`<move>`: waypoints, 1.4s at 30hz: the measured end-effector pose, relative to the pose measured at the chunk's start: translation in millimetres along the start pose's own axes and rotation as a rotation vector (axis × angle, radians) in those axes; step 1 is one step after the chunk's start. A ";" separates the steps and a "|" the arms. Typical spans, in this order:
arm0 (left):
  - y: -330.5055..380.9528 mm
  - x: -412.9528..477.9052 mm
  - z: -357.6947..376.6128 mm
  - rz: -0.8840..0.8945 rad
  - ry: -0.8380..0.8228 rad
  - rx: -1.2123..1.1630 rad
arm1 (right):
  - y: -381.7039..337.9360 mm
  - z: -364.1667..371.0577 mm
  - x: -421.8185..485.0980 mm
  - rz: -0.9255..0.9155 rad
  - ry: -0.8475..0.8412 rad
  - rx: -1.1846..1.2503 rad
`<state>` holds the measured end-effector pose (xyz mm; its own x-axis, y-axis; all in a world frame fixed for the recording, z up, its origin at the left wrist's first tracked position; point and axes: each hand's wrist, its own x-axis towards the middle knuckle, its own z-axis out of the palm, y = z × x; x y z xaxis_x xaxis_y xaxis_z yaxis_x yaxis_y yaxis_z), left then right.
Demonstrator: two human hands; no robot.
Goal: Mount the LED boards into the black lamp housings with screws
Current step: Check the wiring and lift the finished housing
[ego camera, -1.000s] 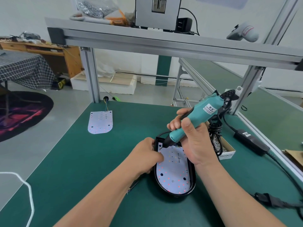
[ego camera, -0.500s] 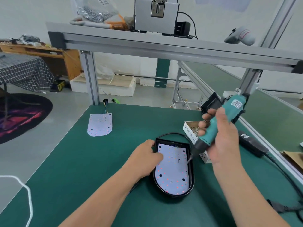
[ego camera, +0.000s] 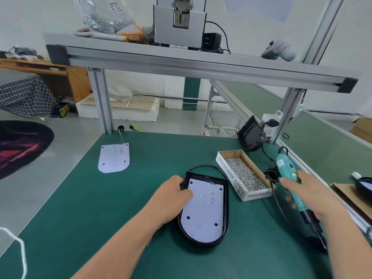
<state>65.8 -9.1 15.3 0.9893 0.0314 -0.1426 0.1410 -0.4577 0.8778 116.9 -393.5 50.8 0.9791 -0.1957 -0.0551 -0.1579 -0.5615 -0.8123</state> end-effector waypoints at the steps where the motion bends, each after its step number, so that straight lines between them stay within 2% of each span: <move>1: 0.5 -0.7 -0.5 0.005 -0.003 -0.003 | 4.5 0.3 1.8 0.000 0.001 -0.069; 5: 4.8 -1.7 -2.3 -0.040 0.000 -0.068 | 9.2 5.9 7.9 0.005 0.031 -0.195; 10: 8.5 1.1 -2.0 -0.073 0.106 -0.243 | 2.8 7.1 6.0 -0.061 0.067 -0.535; 13: 9.0 1.6 -5.9 -0.088 0.154 -0.312 | -3.0 7.5 1.0 -0.053 0.052 -0.588; 17: 5.9 4.4 -9.7 -0.003 0.247 -0.341 | -5.8 7.7 -5.1 -0.073 0.087 -0.639; 21: 3.3 7.1 -12.4 0.053 0.291 -0.331 | -12.7 13.6 -8.4 -0.146 0.213 -0.579; 28: 5.3 2.7 -9.2 0.151 0.283 -0.310 | -20.5 34.7 -11.9 -0.322 0.285 -0.508; 31: 5.8 1.5 -8.1 0.171 0.277 -0.277 | -28.7 44.3 -17.5 -0.434 0.307 -0.391; 36: 8.6 -2.6 -5.8 0.237 0.226 -0.200 | -55.5 86.4 -44.2 -0.690 0.152 -0.183; 42: 10.6 -7.9 1.5 0.416 0.148 -0.070 | -80.5 138.9 -70.4 -0.971 -0.035 -0.063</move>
<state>59.4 -15.5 25.1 0.9564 -0.0132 0.2919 -0.2729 -0.3973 0.8761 78.5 -222.8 39.3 0.6896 0.3987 0.6045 0.7149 -0.5079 -0.4806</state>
